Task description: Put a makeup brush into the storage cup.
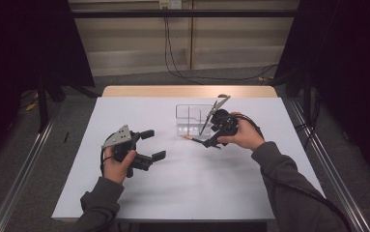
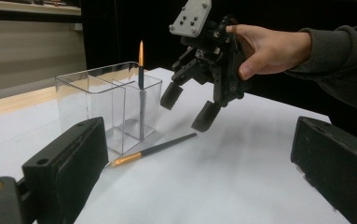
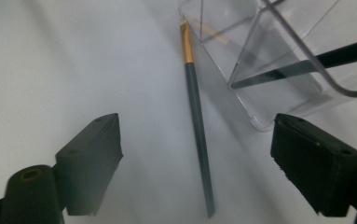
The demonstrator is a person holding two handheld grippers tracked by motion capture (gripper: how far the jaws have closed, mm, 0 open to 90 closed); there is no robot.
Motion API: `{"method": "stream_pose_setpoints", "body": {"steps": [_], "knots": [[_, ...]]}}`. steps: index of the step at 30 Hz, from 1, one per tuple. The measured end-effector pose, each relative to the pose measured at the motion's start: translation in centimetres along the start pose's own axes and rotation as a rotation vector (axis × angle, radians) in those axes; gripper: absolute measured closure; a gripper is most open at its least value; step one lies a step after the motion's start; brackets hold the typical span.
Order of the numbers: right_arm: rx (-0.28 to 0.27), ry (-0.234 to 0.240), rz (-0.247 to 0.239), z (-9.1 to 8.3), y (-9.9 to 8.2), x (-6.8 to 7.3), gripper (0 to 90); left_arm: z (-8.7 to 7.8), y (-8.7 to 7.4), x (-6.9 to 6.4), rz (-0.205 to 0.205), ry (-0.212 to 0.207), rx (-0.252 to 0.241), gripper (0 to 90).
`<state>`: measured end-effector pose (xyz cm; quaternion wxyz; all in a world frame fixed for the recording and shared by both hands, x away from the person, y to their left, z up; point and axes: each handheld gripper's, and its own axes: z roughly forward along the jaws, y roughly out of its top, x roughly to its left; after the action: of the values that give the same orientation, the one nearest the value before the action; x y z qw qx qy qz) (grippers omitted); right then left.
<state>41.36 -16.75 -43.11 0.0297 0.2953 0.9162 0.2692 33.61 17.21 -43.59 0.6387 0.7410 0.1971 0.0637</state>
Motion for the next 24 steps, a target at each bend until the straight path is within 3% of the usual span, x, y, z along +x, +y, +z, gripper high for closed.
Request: {"method": "stream_pose_setpoints", "body": {"steps": [5, 14, 24], "knots": [[0.018, 0.009, -0.022, 0.37, 0.17, 0.25, 23.7, 0.01, 0.06, -0.01, 0.002, 0.0, -0.001, 3.7], [0.048, 0.005, -0.037, 0.82, 0.21, 0.3, 43.8, -0.06, 0.07, 0.02, 0.002, 0.002, -0.005, 3.7], [0.062, -0.009, -0.049, 1.07, 0.14, 0.14, 53.2, 0.01, -0.02, 0.04, 0.002, 0.0, -0.001, 3.7]]}}
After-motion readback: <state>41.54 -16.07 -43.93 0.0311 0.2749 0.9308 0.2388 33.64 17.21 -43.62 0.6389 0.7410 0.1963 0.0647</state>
